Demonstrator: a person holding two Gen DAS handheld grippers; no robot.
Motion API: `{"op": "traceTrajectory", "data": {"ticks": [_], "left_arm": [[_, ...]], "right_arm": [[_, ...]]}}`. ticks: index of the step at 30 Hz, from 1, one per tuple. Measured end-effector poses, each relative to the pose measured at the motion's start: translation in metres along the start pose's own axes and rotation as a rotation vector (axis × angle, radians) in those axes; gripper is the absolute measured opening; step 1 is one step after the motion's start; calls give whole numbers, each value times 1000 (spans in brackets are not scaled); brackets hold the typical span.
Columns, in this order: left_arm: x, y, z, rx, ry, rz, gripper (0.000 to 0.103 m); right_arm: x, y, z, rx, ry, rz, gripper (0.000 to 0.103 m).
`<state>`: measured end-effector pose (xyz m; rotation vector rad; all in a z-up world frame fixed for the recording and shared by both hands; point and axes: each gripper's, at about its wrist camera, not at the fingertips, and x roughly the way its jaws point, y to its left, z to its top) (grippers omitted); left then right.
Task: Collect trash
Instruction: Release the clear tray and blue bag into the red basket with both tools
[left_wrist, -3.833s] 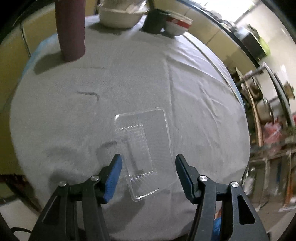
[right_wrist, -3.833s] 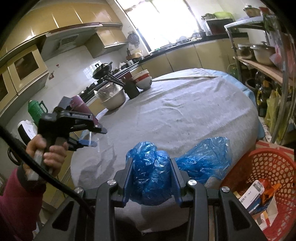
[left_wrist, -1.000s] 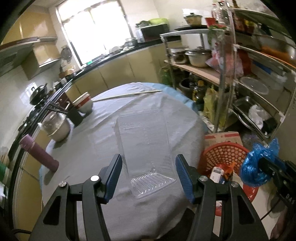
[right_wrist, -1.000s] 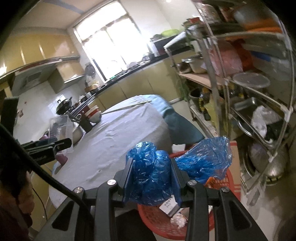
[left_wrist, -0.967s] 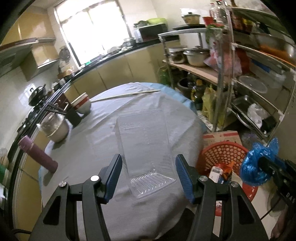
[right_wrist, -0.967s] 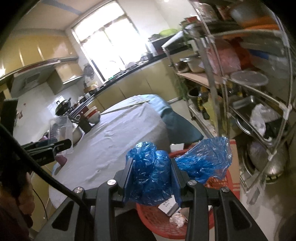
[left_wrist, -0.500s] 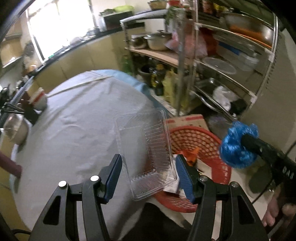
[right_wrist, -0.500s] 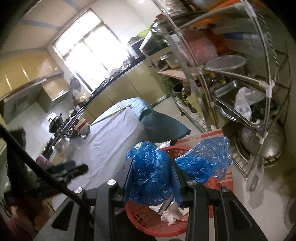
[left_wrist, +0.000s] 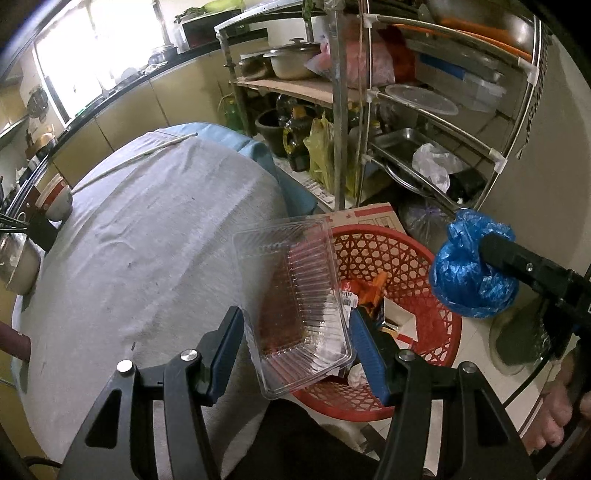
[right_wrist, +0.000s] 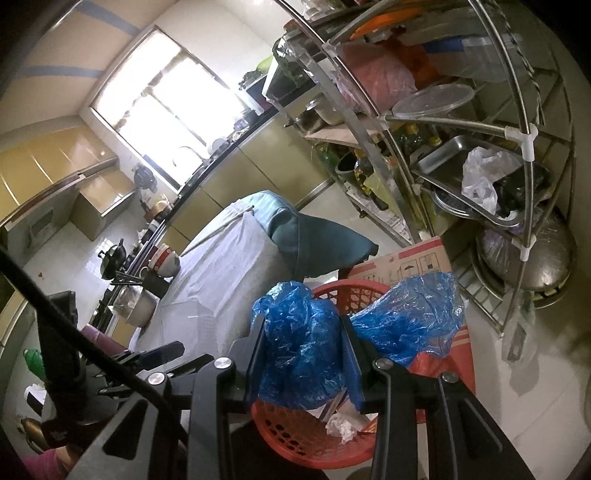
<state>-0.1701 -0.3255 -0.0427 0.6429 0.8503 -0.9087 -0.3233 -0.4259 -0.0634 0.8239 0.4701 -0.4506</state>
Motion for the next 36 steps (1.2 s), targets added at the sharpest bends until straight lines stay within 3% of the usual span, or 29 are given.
{"op": "traceTrajectory", "data": {"ticks": [17, 18, 20, 25, 30, 36], "left_arm": [[-3, 4, -2, -9, -21, -23, 64], [-4, 4, -3, -8, -23, -27, 64], [-5, 3, -3, 2, -27, -40, 64], [-6, 3, -3, 23, -20, -60, 69], [-13, 26, -6, -19, -37, -60, 69], [-28, 65, -14, -121, -52, 19, 69]], "right_arm": [[5, 12, 0, -6, 7, 29, 41], [5, 13, 0, -2, 10, 35, 42], [5, 15, 0, 9, 6, 42, 58], [4, 20, 2, 5, -15, 40, 60], [-1, 22, 5, -7, -32, 28, 60], [2, 40, 2, -59, -25, 20, 60]]}}
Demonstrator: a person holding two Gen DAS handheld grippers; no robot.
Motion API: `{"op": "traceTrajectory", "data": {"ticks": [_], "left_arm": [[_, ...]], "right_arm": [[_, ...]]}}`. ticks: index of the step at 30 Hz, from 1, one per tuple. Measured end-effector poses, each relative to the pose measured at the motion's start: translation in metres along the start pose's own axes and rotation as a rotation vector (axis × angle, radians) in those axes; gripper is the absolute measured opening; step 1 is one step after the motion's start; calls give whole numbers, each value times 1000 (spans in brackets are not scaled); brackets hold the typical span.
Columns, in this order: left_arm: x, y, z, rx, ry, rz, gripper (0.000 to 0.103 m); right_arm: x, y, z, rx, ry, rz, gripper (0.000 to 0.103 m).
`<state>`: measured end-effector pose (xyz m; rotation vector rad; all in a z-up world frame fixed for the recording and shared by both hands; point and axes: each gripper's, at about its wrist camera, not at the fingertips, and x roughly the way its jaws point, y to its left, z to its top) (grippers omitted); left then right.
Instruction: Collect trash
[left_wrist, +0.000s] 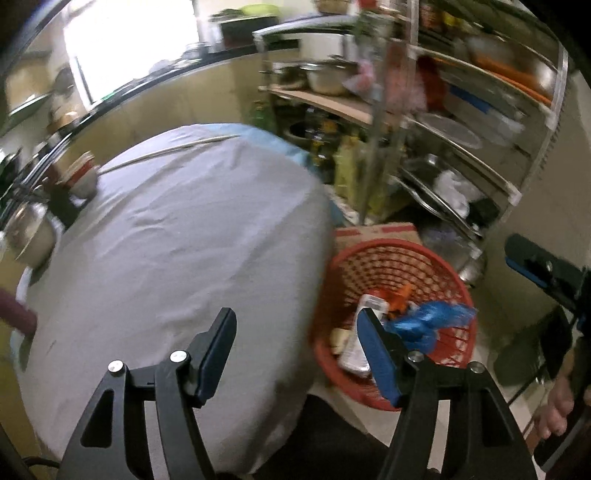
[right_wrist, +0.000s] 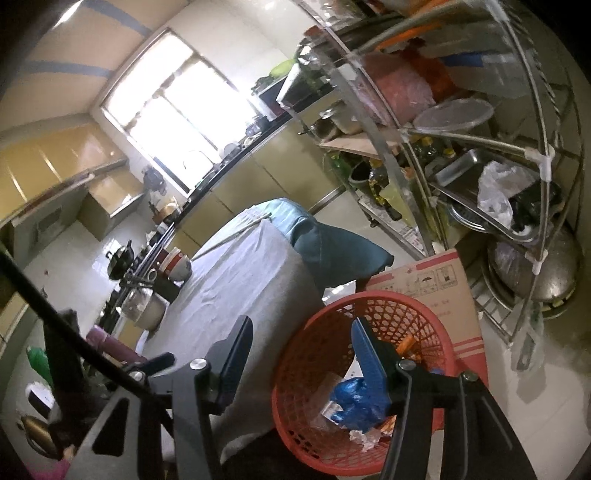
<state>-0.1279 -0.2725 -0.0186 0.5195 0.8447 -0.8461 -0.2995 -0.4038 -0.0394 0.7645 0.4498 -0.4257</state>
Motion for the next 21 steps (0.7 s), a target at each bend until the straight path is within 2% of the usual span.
{"op": "traceTrajectory", "data": {"ticks": [5, 13, 18, 21], "left_arm": [[-29, 29, -11, -47, -58, 116, 69], [-81, 77, -48, -167, -127, 290, 69], [-112, 100, -75, -237, -168, 381, 69], [-127, 113, -89, -276, -187, 411, 70]], "right_arm": [[5, 37, -10, -96, 20, 18, 60], [9, 104, -34, -254, 64, 92, 60], [6, 139, -52, -331, 81, 139, 60], [4, 162, -61, -376, 84, 155, 60]]}}
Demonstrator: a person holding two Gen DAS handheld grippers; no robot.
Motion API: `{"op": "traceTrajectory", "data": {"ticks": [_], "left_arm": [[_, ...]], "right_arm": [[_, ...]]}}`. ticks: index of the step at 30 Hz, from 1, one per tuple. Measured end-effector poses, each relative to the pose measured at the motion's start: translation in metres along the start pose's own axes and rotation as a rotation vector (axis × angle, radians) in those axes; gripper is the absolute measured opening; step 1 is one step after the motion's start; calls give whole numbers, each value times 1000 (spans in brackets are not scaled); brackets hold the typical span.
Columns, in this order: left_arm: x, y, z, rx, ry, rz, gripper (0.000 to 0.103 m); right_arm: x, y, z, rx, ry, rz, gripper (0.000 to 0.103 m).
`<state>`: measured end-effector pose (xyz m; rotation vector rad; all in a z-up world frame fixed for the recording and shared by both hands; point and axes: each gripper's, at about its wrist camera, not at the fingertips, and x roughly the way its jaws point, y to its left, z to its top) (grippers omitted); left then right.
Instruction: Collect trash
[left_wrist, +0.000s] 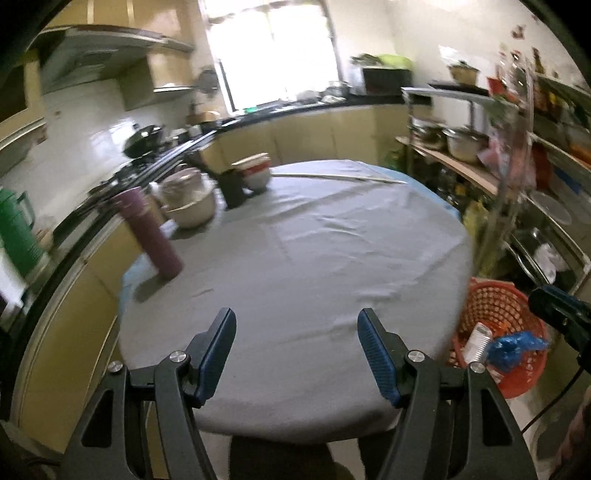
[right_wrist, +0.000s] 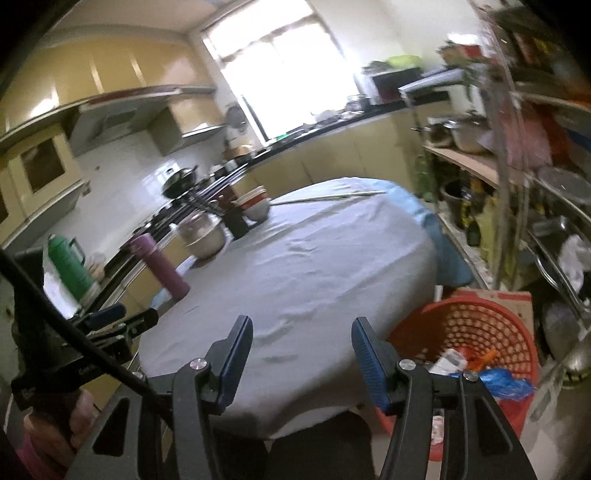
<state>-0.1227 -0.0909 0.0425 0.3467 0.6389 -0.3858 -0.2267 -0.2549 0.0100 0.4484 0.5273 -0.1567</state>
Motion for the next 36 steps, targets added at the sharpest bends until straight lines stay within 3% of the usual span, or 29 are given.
{"op": "traceTrajectory", "data": {"ticks": [3, 9, 25, 36], "left_arm": [[-14, 21, -6, -45, -32, 44, 84], [-42, 45, -14, -86, -116, 138, 89], [-65, 90, -27, -214, -129, 188, 90], [-71, 95, -29, -227, -142, 199, 90]], "right_arm": [[0, 26, 1, -47, 1, 19, 60], [-3, 71, 1, -143, -15, 25, 61], [-20, 134, -16, -233, -54, 13, 61], [-21, 141, -19, -225, -67, 2, 61]]}}
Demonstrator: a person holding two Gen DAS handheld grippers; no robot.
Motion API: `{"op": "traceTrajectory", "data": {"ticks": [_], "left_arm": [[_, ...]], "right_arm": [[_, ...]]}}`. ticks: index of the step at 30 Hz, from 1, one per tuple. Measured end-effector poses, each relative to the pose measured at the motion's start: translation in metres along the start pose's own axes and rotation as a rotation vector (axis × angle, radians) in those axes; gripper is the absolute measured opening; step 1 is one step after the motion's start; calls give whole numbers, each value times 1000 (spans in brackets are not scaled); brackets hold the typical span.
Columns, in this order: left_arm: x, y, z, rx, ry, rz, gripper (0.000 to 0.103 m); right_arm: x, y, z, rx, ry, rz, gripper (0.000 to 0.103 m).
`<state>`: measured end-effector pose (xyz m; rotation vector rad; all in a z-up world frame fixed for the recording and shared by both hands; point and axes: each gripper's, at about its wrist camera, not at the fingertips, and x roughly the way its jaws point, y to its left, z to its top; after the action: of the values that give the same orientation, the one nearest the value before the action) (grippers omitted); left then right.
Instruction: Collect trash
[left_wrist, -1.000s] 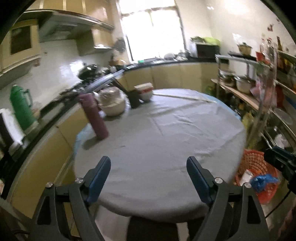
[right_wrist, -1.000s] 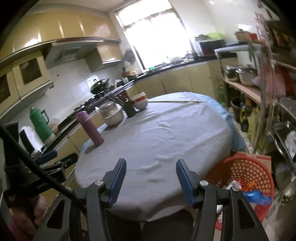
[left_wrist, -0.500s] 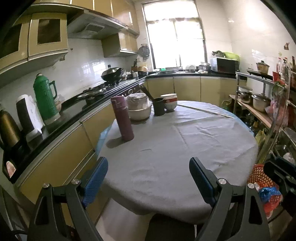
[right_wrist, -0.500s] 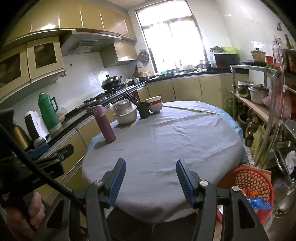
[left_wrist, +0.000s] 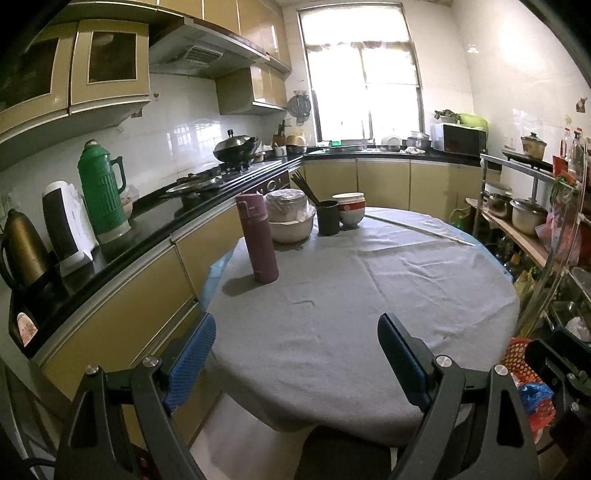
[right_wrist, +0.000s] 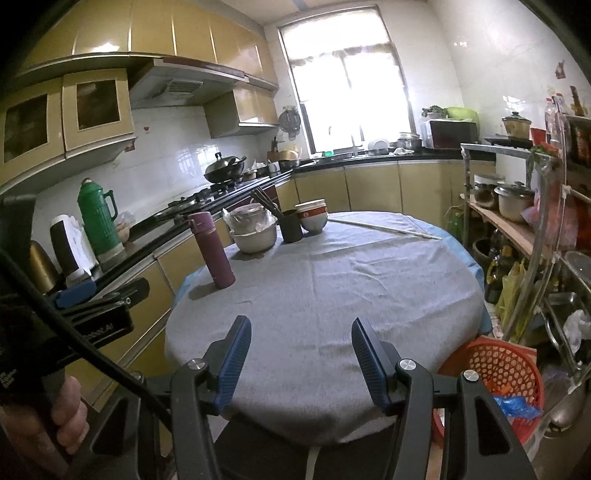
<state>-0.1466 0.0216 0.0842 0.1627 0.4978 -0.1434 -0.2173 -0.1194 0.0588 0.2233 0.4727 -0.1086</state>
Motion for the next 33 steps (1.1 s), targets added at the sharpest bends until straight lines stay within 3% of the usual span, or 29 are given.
{"op": "traceTrajectory", "data": {"ticks": [33], "left_arm": [[-5, 2, 2, -11, -4, 8, 90]], "right_arm": [[-9, 4, 0, -4, -22, 6, 61]]}}
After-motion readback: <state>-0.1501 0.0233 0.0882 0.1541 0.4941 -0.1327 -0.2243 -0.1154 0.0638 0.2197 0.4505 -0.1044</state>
